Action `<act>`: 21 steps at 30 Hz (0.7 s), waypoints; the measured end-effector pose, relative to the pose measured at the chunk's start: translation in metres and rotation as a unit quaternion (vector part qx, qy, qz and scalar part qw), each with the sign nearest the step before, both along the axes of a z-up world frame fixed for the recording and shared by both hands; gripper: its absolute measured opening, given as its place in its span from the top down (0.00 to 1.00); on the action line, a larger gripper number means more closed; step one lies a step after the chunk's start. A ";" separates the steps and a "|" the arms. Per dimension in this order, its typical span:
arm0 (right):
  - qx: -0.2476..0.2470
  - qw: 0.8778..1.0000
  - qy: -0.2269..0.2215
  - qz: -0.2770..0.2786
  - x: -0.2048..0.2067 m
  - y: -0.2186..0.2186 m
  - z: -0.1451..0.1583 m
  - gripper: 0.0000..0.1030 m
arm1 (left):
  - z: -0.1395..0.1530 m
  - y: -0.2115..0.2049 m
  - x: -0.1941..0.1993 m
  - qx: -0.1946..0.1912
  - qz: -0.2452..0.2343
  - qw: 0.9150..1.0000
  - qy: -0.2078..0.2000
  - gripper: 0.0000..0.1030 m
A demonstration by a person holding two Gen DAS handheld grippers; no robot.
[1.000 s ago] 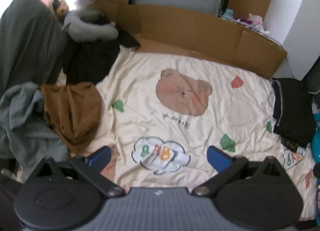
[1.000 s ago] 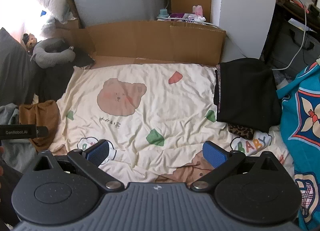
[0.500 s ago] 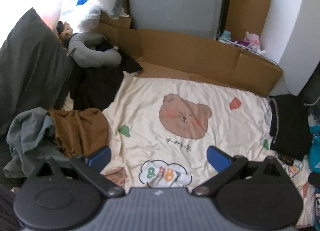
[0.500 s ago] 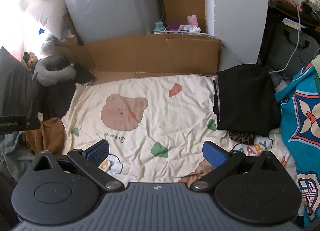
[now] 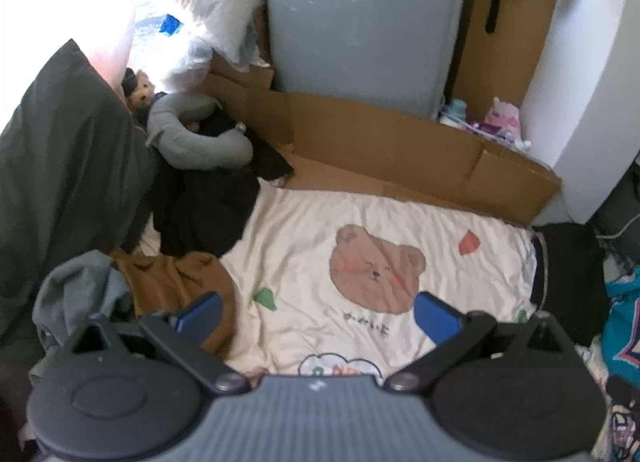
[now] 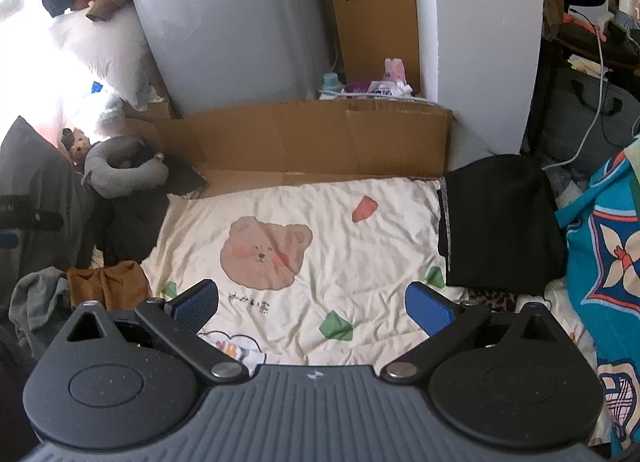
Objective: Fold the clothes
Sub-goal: 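Move the left tool toward the brown shirt in the clothes pile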
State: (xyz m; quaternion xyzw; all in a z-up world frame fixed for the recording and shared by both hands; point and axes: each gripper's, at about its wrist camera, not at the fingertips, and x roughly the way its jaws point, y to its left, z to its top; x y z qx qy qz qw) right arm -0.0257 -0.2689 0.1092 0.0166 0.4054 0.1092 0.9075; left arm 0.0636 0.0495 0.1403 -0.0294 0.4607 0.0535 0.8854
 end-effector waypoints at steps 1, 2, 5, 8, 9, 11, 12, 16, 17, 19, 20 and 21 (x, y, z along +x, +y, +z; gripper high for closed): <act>0.001 1.000 0.000 0.002 0.001 0.001 0.002 0.00 | 0.005 0.008 0.003 -0.004 0.005 1.000 0.001 0.00; 0.003 1.000 0.000 0.004 0.001 0.002 0.003 0.00 | 0.009 0.016 0.006 -0.008 0.011 1.000 0.002 0.00; 0.011 1.000 -0.001 0.007 0.003 0.005 0.008 0.00 | 0.024 0.039 0.013 -0.007 0.029 1.000 -0.004 0.00; 0.014 1.000 -0.003 0.006 0.005 0.010 0.010 0.00 | 0.038 0.062 0.020 -0.007 0.044 0.999 -0.009 0.00; 0.014 1.000 -0.003 0.005 0.006 0.012 0.010 0.00 | 0.042 0.069 0.021 -0.007 0.049 0.999 -0.010 0.00; 0.011 1.000 -0.002 0.009 0.007 0.016 0.009 0.00 | 0.050 0.082 0.023 -0.005 0.058 0.998 -0.012 0.00; 0.010 1.000 -0.002 0.012 0.007 0.018 0.008 0.00 | 0.053 0.090 0.024 -0.005 0.063 0.998 -0.013 0.00; 0.004 1.000 -0.005 0.021 0.007 0.026 0.007 0.00 | 0.064 0.120 0.025 -0.002 0.078 0.997 -0.014 0.00; 0.004 1.000 -0.005 0.023 0.008 0.027 0.006 0.00 | 0.066 0.127 0.024 0.002 0.082 0.997 -0.015 0.00; 0.010 1.000 -0.004 0.029 0.009 0.031 0.006 0.00 | 0.069 0.142 0.022 0.005 0.089 0.996 -0.015 0.00; 0.012 0.999 -0.003 0.033 0.010 0.033 0.005 0.00 | 0.070 0.149 0.022 0.007 0.092 0.996 -0.014 0.00; 0.013 0.999 -0.003 0.035 0.011 0.036 0.004 0.00 | 0.070 0.155 0.021 0.008 0.095 0.995 -0.013 0.00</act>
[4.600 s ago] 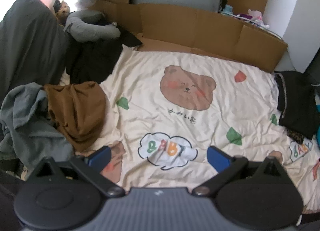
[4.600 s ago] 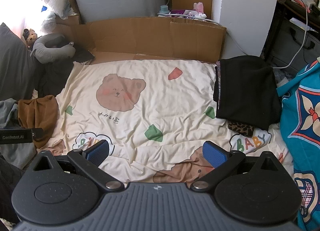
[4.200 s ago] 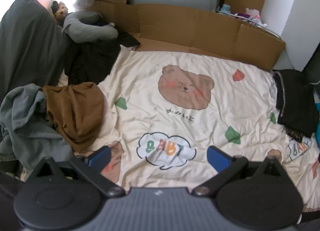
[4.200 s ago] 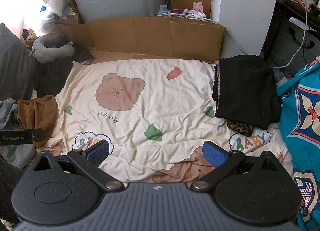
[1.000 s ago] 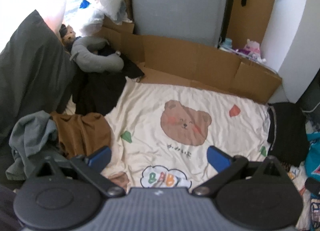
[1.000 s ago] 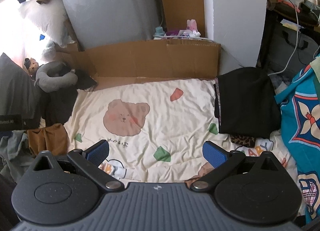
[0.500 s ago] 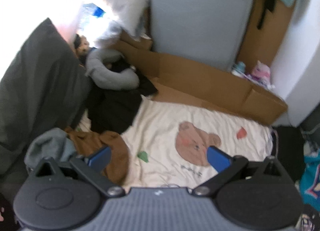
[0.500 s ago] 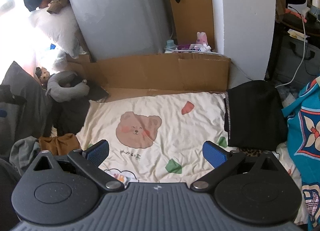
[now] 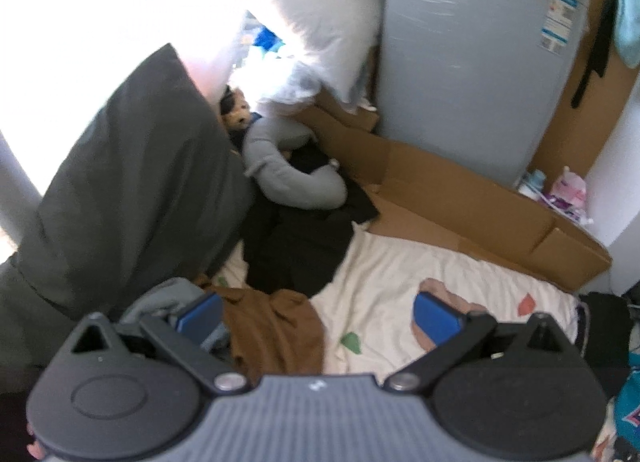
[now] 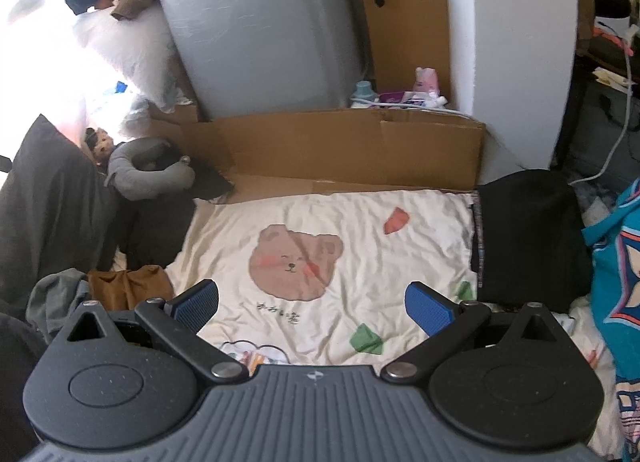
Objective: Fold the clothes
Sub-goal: 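Move the left tool toward the brown shirt in the clothes pile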
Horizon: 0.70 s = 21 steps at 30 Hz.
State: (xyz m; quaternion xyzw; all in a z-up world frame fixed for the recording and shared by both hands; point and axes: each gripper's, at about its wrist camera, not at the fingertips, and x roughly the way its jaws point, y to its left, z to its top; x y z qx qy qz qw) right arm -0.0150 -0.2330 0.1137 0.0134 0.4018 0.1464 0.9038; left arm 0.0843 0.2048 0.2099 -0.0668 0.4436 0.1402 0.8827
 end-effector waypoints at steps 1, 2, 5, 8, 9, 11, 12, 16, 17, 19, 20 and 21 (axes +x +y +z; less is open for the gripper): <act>0.000 1.000 0.000 0.001 0.001 0.002 -0.001 0.00 | -0.001 0.006 -0.001 -0.002 0.002 1.000 0.001 0.00; -0.003 1.000 -0.002 0.001 0.002 0.005 -0.001 0.01 | -0.002 0.013 -0.002 -0.003 0.005 1.000 0.001 0.00; -0.009 1.000 -0.012 0.020 0.003 0.017 -0.003 0.01 | -0.004 0.032 -0.006 -0.007 0.017 1.000 -0.003 0.00; -0.006 1.000 -0.012 0.028 0.005 0.027 -0.009 0.01 | -0.013 0.048 -0.010 -0.012 0.012 1.000 -0.008 0.00; -0.004 0.999 -0.012 0.031 0.005 0.030 -0.012 0.01 | -0.017 0.053 -0.011 -0.019 0.004 1.000 -0.011 0.00; 0.001 0.999 -0.011 0.036 0.007 0.035 -0.019 0.01 | -0.028 0.060 -0.012 -0.024 -0.001 1.000 -0.007 0.01; 0.002 0.999 -0.010 0.037 0.008 0.038 -0.023 0.01 | -0.036 0.064 -0.012 -0.028 -0.002 1.000 -0.003 0.01; 0.008 0.999 -0.010 0.041 0.014 0.047 -0.042 0.02 | -0.072 0.079 -0.013 -0.051 -0.004 0.999 0.012 0.06; 0.009 0.999 -0.011 0.045 0.015 0.049 -0.047 0.02 | -0.081 0.081 -0.012 -0.051 -0.005 0.999 0.015 0.08; 0.010 0.999 -0.011 0.050 0.018 0.055 -0.057 0.03 | -0.099 0.086 -0.012 -0.049 -0.005 0.999 0.024 0.11; 0.012 0.998 -0.010 0.059 0.020 0.058 -0.062 0.03 | -0.107 0.089 -0.011 -0.049 -0.003 0.998 0.029 0.12; 0.016 0.997 -0.007 0.074 0.022 0.060 -0.067 0.03 | -0.115 0.091 -0.011 -0.051 -0.001 0.998 0.033 0.12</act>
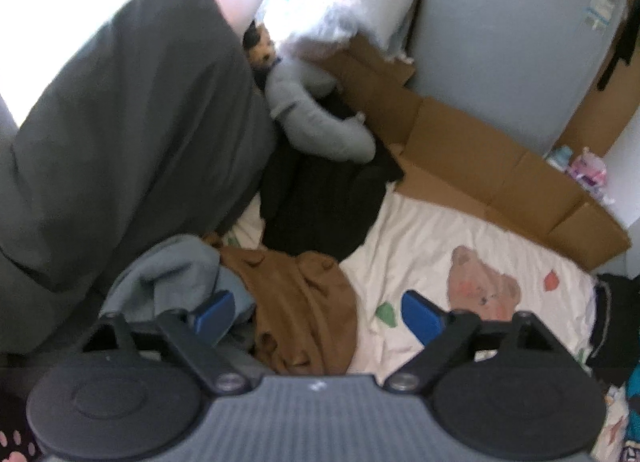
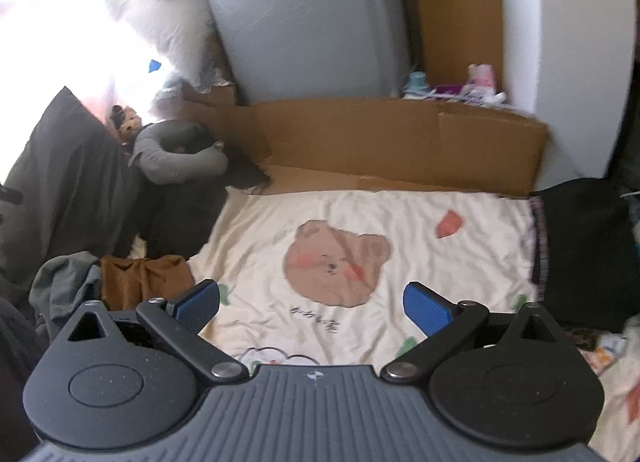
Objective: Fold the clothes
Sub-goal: 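Move the left tool toward the brown shirt in the clothes pile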
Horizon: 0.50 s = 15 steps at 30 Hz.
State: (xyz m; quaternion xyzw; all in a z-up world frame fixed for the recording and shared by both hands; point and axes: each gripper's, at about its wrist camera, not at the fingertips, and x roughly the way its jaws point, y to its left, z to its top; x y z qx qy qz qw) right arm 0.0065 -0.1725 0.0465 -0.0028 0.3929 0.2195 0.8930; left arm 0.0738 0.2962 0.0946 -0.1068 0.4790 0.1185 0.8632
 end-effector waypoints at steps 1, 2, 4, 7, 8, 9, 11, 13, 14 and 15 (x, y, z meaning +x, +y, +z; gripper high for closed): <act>0.005 1.000 0.006 0.008 0.002 0.003 -0.005 0.03 | -0.008 0.003 0.001 -0.002 0.002 1.000 0.004 0.15; 0.011 1.000 0.014 0.009 0.004 0.006 -0.012 0.03 | -0.016 0.005 0.001 -0.006 0.003 1.000 0.007 0.17; 0.021 0.999 0.028 0.007 0.009 0.011 -0.025 0.03 | -0.030 0.008 0.003 -0.019 0.002 1.000 0.010 0.17; 0.031 0.998 0.048 0.007 0.016 0.019 -0.046 0.03 | -0.052 0.005 0.006 -0.026 -0.013 0.999 0.019 0.17; 0.034 0.998 0.055 0.007 0.018 0.021 -0.053 0.03 | -0.060 0.004 0.008 -0.027 -0.018 0.999 0.023 0.17; 0.037 0.997 0.062 0.006 0.020 0.023 -0.060 0.03 | -0.068 0.002 0.009 -0.030 -0.022 0.999 0.027 0.17; 0.040 0.996 0.076 0.005 0.025 0.027 -0.073 0.03 | -0.085 0.000 0.012 -0.040 -0.023 0.998 0.037 0.17; 0.045 0.995 0.087 0.005 0.028 0.030 -0.084 0.03 | -0.106 0.000 0.014 -0.042 -0.023 0.998 0.049 0.16; 0.049 0.994 0.094 0.006 0.030 0.032 -0.090 0.03 | -0.116 0.000 0.015 -0.042 -0.024 0.997 0.055 0.14; 0.051 0.994 0.100 0.007 0.031 0.034 -0.095 0.03 | -0.126 -0.001 0.017 -0.041 -0.026 0.997 0.061 0.12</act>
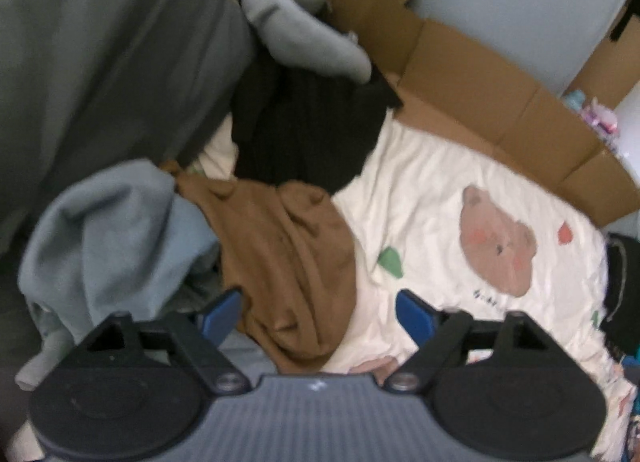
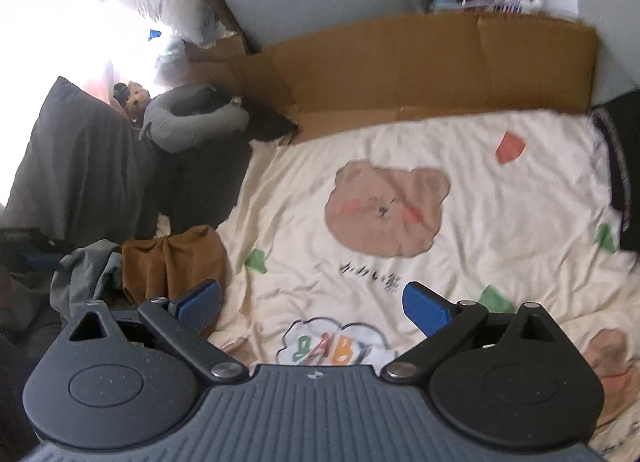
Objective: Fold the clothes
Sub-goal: 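Move the left tool toward the brown shirt in the clothes pile, then grasp the brown shirt with the left tool and lift it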
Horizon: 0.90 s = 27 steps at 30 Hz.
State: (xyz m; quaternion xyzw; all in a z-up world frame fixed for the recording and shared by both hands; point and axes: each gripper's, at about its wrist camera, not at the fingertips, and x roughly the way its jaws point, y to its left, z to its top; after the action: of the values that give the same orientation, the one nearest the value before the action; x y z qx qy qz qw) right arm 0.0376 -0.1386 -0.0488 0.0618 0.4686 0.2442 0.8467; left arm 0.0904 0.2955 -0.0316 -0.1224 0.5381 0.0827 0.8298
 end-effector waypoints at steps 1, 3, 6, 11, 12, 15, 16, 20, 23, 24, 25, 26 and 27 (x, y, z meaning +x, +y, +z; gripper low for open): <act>0.000 1.000 0.002 0.001 0.001 0.001 -0.004 0.03 | -0.011 0.000 0.001 0.004 -0.001 1.000 0.007 0.11; -0.001 1.000 0.007 0.003 0.003 0.004 -0.012 0.03 | -0.031 0.001 0.003 0.007 0.005 1.000 0.020 0.11; -0.016 1.000 0.007 0.009 0.005 0.008 -0.023 0.03 | -0.057 0.004 0.004 0.001 0.012 0.999 0.033 0.11; -0.015 1.000 0.006 0.008 0.010 0.007 -0.042 0.03 | -0.096 0.005 0.005 -0.004 0.016 0.999 0.052 0.11; -0.015 1.000 0.002 0.009 0.010 0.008 -0.045 0.03 | -0.102 0.005 0.005 -0.001 0.015 0.998 0.057 0.11; -0.017 1.000 0.010 0.014 0.014 0.013 -0.059 0.03 | -0.119 0.006 0.005 0.000 0.018 0.998 0.065 0.13; -0.018 1.000 0.016 0.014 0.015 0.015 -0.064 0.03 | -0.124 0.008 0.004 -0.002 0.021 0.998 0.066 0.15; -0.030 0.999 0.033 0.020 0.015 0.023 -0.081 0.03 | -0.144 0.014 0.005 0.006 0.036 0.997 0.072 0.42; -0.040 0.998 0.047 0.021 0.012 0.028 -0.093 0.03 | -0.158 0.024 0.006 -0.007 0.061 0.995 0.082 0.66; -0.042 0.998 0.052 0.023 0.011 0.029 -0.097 0.03 | -0.162 0.028 0.006 -0.020 0.069 0.994 0.083 0.69; -0.042 0.997 0.055 0.024 0.009 0.030 -0.099 0.03 | -0.165 0.031 0.006 -0.034 0.078 0.993 0.085 0.77; -0.041 0.997 0.057 0.025 0.007 0.031 -0.100 0.03 | -0.167 0.034 0.006 -0.044 0.084 0.992 0.084 0.85; -0.041 0.997 0.058 0.024 0.005 0.031 -0.100 0.03 | -0.166 0.034 0.006 -0.048 0.086 0.992 0.080 0.88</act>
State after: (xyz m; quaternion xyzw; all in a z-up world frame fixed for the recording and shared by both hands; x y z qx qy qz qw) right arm 0.0429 -0.1079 -0.1492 0.0299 0.5281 0.2414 0.8136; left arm 0.0961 0.3295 -0.1978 -0.2005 0.5939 0.1375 0.7669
